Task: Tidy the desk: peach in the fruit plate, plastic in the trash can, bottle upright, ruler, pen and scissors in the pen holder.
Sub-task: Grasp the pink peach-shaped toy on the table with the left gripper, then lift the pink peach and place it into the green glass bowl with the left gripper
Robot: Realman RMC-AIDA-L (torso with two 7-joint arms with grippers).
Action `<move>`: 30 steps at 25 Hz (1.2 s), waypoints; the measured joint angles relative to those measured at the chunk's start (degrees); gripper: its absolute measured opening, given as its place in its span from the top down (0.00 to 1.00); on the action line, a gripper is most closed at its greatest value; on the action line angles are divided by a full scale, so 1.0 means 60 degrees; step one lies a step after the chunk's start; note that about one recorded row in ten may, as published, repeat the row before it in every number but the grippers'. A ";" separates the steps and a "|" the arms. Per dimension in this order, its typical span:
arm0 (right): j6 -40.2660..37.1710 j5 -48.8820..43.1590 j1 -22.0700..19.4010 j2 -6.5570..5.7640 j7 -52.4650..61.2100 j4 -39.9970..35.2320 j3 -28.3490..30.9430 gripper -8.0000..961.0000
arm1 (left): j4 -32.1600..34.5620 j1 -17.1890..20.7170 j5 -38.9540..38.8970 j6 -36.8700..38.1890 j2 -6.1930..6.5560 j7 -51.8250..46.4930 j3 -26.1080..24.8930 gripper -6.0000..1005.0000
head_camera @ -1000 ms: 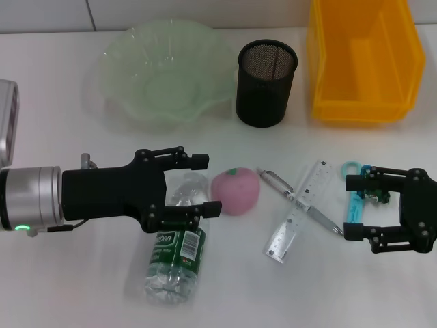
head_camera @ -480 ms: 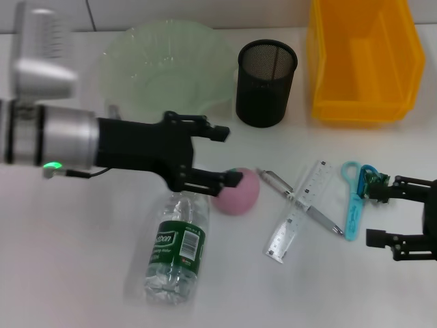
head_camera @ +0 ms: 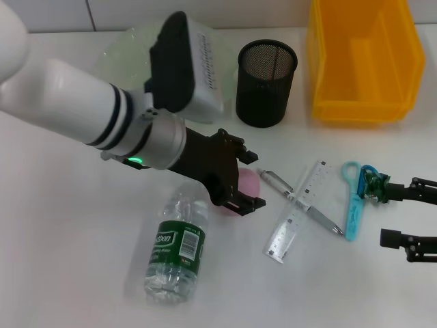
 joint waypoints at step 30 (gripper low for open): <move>0.0036 -0.0001 -0.0011 0.0063 0.0023 0.0000 0.0014 0.14 | 0.2249 0.0823 -0.0729 0.0980 0.0079 0.0463 -0.1934 0.87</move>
